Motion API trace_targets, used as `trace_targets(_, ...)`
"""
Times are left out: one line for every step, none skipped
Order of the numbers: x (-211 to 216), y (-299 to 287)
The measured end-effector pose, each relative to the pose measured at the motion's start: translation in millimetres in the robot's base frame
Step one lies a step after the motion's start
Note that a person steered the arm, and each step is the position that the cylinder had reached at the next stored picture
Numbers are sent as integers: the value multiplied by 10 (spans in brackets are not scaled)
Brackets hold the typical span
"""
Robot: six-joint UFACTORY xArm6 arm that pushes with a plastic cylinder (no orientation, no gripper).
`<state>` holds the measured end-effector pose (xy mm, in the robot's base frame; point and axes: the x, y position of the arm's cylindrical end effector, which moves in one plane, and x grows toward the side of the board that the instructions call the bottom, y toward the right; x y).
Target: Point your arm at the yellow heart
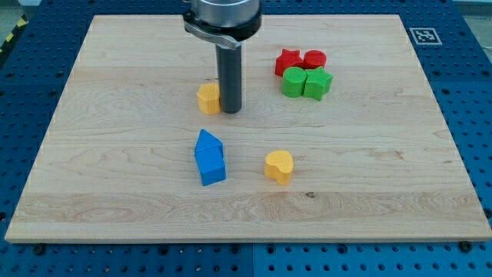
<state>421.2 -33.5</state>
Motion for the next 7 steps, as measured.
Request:
trace_targets(-86,-296)
trace_targets(-262,-426)
trace_targets(-47,-156)
trace_targets(46,301)
trace_targets(85,367)
trace_targets(279,778)
trace_targets(432,1158)
